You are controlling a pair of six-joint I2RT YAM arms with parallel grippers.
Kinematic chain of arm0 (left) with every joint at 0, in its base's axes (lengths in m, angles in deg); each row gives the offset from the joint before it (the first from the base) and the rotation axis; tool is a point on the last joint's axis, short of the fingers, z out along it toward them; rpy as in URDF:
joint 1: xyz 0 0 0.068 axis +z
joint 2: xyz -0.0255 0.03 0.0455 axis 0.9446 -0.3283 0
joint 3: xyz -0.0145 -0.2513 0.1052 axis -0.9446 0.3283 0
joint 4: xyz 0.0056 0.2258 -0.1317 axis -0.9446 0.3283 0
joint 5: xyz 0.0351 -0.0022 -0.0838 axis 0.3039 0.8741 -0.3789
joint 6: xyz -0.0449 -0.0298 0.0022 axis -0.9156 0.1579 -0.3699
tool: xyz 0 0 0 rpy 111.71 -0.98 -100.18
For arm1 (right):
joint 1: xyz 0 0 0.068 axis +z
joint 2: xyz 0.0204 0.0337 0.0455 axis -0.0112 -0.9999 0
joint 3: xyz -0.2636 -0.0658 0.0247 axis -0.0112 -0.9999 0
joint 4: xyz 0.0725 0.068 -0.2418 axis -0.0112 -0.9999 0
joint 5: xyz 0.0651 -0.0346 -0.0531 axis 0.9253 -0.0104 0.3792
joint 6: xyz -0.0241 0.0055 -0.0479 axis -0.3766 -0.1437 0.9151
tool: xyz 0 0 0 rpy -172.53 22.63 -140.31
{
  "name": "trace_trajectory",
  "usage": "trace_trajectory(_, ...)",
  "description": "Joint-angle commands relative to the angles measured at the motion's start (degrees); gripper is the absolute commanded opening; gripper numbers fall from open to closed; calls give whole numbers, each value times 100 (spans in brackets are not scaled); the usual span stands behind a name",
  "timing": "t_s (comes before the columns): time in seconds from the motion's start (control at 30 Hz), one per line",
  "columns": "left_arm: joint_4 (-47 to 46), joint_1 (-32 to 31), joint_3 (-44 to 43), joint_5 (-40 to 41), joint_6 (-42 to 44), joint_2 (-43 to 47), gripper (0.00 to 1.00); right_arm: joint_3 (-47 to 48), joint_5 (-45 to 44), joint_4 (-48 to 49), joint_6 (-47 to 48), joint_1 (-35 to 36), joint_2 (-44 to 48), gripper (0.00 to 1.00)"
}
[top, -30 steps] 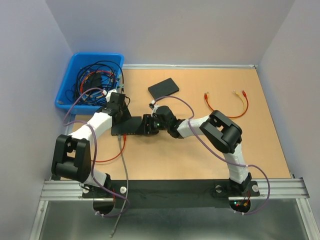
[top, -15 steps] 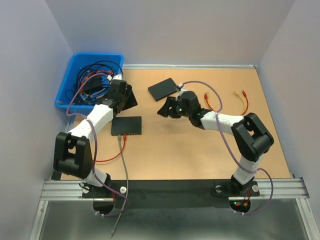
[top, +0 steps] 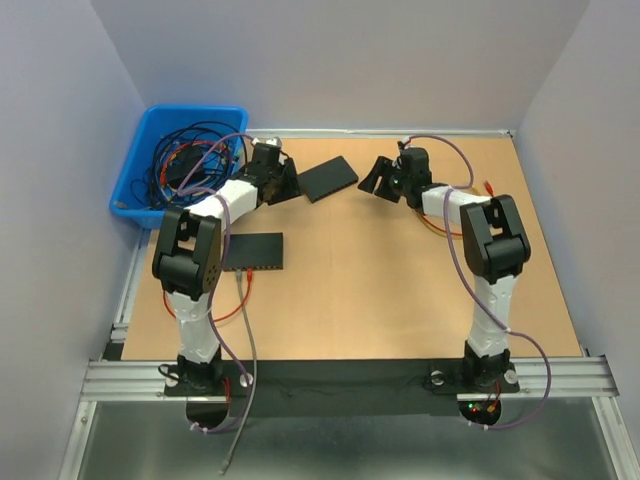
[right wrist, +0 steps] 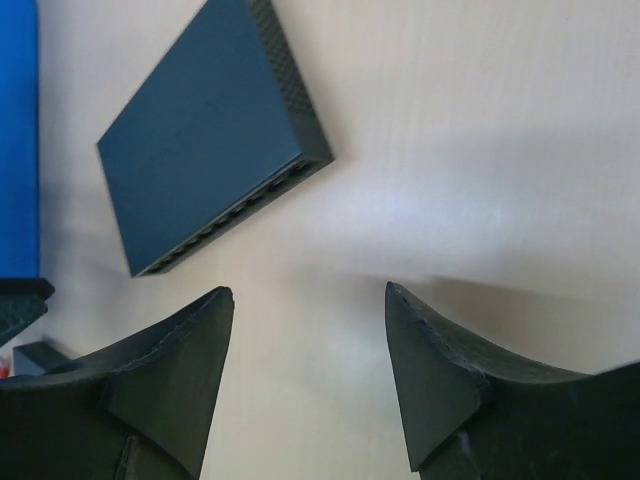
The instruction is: Insert the plug into the switch port
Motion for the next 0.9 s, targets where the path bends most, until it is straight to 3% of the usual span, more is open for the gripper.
trace_trajectory(0.0, -258, -13, -547, -226, 70, -255, 63, 850, 192, 8, 52, -146, -608, 67)
trace_trajectory(0.57, -469, 31, -1225, -340, 193, -1417, 63, 3049, 886, 0, -545, -182, -2754, 66)
trace_trajectory(0.87, -653, 5, -1419, -771, 114, -1637, 63, 2857, 1053, -35, -379, 47, -2720, 48)
